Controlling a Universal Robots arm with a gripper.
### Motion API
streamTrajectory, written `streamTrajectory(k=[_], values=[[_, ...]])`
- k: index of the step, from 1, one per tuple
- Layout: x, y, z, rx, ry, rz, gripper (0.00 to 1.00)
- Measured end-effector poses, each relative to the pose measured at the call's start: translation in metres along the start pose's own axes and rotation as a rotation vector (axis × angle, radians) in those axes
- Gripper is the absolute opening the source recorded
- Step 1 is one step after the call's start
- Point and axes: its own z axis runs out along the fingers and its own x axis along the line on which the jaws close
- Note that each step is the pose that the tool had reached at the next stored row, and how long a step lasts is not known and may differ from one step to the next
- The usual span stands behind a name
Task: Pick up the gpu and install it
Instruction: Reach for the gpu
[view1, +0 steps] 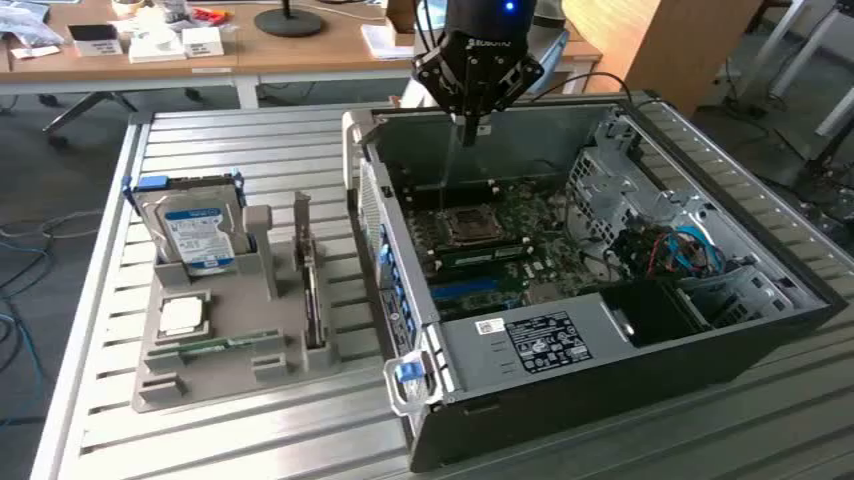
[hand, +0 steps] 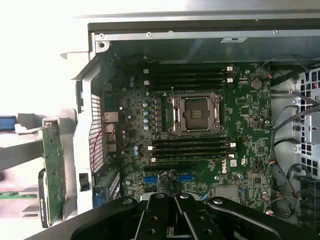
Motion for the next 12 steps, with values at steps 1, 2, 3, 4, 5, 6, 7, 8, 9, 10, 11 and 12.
streamTrajectory(k=[1, 2, 3, 4, 5, 6, 7, 8, 9, 10, 11, 12], values=[[0.0000, 0.0000, 0.0000, 0.0000, 0.0000, 0.000, 0.11], [0.0000, 0.0000, 0.0000, 0.0000, 0.0000, 0.000, 0.11], [0.0000, 0.0000, 0.0000, 0.0000, 0.0000, 0.000, 0.11], [0.0000, 0.0000, 0.0000, 0.0000, 0.0000, 0.000, 0.11], [0.0000, 0.0000, 0.0000, 0.0000, 0.0000, 0.000, 0.11], [0.0004, 0.0000, 0.0000, -0.0001, -0.0001, 0.000, 0.11], [0.0009, 0.0000, 0.0001, -0.0002, -0.0002, 0.000, 0.11], [0.0016, -0.0001, 0.0001, -0.0002, -0.0002, 0.000, 0.11], [0.0023, -0.0002, 0.0000, 0.0000, -0.0001, 0.000, 0.11], [0.0031, -0.0002, 0.0000, 0.0000, -0.0001, 0.000, 0.11], [0.0039, -0.0003, 0.0000, 0.0000, -0.0001, 0.000, 0.11], [0.0048, -0.0004, 0.0000, 0.0000, 0.0000, 0.000, 0.11]])
